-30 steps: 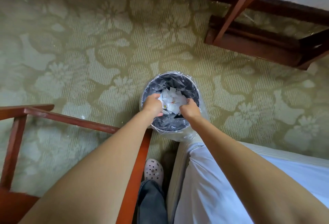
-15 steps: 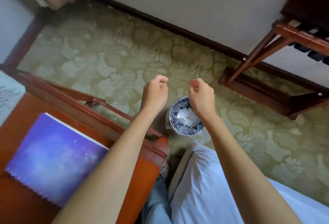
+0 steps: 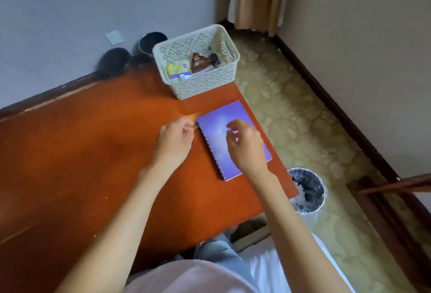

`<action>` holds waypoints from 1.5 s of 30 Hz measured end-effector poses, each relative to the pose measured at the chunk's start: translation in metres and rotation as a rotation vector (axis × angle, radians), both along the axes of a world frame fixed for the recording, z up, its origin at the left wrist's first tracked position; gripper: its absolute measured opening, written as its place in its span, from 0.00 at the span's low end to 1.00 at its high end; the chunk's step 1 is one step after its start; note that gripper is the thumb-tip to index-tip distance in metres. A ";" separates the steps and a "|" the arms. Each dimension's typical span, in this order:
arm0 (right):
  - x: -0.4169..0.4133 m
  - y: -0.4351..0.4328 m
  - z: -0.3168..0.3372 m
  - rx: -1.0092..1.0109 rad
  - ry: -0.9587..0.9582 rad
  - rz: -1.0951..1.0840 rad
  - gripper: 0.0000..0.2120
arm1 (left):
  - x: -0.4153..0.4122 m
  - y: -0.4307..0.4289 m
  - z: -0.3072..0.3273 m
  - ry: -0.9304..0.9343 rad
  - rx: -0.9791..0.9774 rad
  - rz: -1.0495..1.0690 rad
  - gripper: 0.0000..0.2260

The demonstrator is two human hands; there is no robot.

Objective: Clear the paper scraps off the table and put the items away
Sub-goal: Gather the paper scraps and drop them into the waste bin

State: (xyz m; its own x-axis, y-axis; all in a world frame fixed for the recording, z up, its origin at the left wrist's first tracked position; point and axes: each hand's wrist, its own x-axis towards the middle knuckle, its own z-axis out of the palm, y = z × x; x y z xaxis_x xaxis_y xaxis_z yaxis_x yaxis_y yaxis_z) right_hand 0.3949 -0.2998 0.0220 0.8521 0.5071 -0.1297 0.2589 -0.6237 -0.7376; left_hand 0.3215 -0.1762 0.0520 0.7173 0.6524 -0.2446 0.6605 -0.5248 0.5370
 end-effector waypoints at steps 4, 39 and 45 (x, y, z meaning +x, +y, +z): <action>-0.056 0.063 0.005 -0.085 -0.020 0.229 0.12 | -0.081 0.051 0.005 0.043 0.008 0.143 0.13; -0.618 0.473 -0.063 -0.587 -0.106 1.370 0.26 | -0.696 0.367 -0.115 0.196 -0.188 1.224 0.29; -0.644 0.510 -0.086 -0.603 -0.189 1.474 0.35 | -0.708 0.377 -0.137 0.085 -0.289 1.089 0.31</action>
State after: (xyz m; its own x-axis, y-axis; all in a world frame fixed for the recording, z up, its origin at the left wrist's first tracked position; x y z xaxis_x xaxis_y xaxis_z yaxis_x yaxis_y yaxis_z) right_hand -0.2491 0.2099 -0.0638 -0.2847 0.7778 -0.5603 0.9238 0.0664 -0.3772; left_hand -0.3866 0.2005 -0.0850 -0.2246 0.8312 -0.5086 0.7305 0.4891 0.4767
